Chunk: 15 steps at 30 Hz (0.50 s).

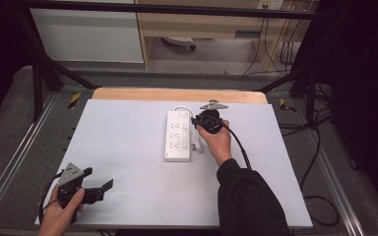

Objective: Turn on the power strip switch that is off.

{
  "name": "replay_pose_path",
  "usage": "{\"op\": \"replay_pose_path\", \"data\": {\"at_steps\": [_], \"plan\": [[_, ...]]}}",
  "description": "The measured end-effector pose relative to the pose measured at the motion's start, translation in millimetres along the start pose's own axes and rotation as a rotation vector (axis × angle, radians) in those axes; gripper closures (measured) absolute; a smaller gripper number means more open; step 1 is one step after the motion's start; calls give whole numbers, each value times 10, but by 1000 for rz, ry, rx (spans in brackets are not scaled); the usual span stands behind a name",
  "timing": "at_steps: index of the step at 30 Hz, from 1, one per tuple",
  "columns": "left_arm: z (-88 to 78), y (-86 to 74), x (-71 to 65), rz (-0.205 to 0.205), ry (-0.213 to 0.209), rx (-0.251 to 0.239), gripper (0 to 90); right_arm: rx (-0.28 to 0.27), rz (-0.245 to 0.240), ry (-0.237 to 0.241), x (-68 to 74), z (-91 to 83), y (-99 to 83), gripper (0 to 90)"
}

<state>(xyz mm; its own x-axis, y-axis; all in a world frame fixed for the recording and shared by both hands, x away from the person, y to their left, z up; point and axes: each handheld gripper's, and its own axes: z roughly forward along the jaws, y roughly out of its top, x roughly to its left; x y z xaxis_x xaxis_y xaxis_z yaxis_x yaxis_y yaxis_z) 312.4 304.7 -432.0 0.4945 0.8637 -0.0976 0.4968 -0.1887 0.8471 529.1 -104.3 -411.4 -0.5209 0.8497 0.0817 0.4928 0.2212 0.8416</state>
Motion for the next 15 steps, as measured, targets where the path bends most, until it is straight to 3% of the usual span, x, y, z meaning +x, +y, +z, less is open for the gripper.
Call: {"op": "replay_pose_path", "data": {"at_steps": [15], "plan": [[6,-1,-5,2,-3,2,72,22,-29,19,75,87,-77,823]]}}
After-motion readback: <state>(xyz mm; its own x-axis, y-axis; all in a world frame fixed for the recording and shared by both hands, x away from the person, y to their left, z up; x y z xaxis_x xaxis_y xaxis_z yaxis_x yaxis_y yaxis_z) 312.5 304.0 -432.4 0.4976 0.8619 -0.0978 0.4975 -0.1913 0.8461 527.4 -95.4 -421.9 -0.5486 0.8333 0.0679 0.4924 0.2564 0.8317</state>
